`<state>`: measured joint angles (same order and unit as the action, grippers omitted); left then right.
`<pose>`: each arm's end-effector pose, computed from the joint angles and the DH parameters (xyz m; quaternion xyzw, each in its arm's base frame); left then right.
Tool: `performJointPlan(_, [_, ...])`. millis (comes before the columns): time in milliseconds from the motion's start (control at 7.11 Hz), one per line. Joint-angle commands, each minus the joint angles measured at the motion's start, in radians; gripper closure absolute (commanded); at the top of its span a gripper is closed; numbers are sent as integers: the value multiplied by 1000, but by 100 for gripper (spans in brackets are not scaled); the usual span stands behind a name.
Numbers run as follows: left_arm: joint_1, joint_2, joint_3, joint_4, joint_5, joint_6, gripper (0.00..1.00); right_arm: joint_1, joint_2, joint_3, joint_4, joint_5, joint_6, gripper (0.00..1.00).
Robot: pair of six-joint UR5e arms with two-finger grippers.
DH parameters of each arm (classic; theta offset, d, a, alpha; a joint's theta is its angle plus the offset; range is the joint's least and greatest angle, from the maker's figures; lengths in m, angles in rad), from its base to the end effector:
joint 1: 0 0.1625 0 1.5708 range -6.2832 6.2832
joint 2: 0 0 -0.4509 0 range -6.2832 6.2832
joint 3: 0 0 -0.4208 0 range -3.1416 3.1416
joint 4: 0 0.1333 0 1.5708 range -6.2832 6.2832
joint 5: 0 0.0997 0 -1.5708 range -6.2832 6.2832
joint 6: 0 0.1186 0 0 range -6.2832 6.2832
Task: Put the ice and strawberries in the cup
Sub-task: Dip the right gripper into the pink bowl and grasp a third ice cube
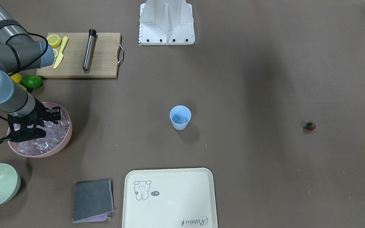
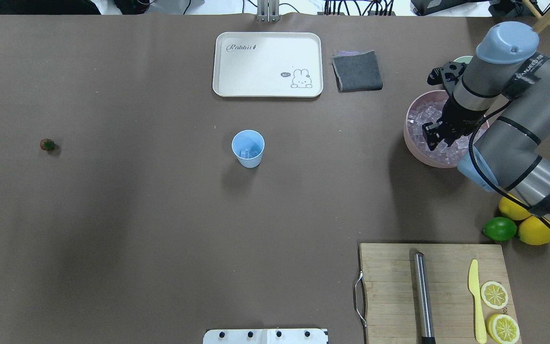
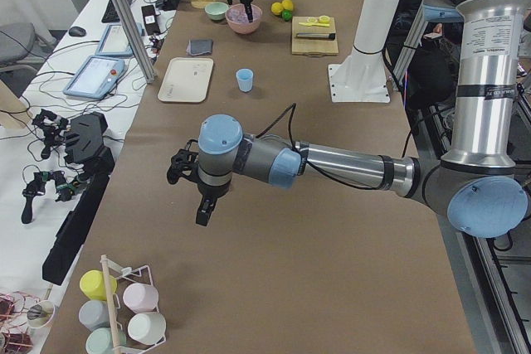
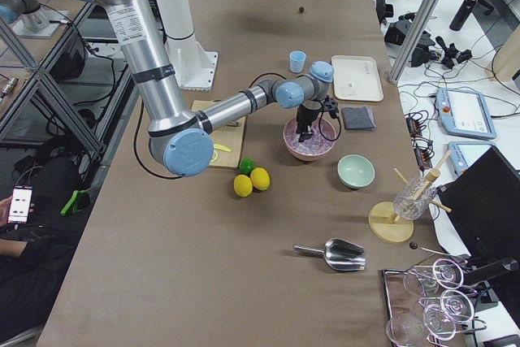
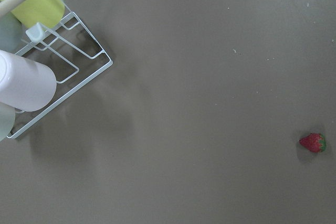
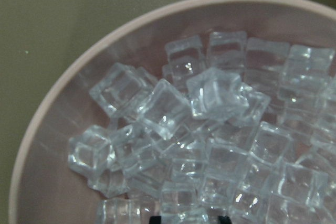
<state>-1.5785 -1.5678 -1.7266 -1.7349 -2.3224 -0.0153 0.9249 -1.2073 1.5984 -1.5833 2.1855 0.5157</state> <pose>-0.0564 -0.5359 0.6006 0.1454 0.3630 0.0473 0.9192 -0.3561 -0.5803 0.4767 -0.0131 -0.3468 -0.1177 0.9304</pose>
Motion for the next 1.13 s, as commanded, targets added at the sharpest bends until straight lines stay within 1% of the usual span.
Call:
performJointPlan(0, [0, 0, -1, 0, 0, 0, 2, 17, 15, 1, -6, 7, -2, 100])
performJointPlan(141, [0, 0, -1, 0, 0, 0, 2, 43, 34, 1, -12, 14, -2, 100])
performJointPlan(281, [0, 0, 1, 0, 0, 0, 2, 70, 44, 5, -14, 55, -5, 100])
performJointPlan(422, [0, 0, 2, 0, 0, 0, 2, 95, 87, 5, -14, 103, -8, 100])
performJointPlan(563, [0, 0, 2, 0, 0, 0, 2, 103, 150, 3, -11, 175, 4, 100])
performJointPlan(704, [0, 0, 4, 0, 0, 0, 2, 101, 207, 3, -3, 239, 54, 100])
performJointPlan(985, [0, 0, 5, 0, 0, -2, 2, 10, 340, -2, 2, 234, 302, 100])
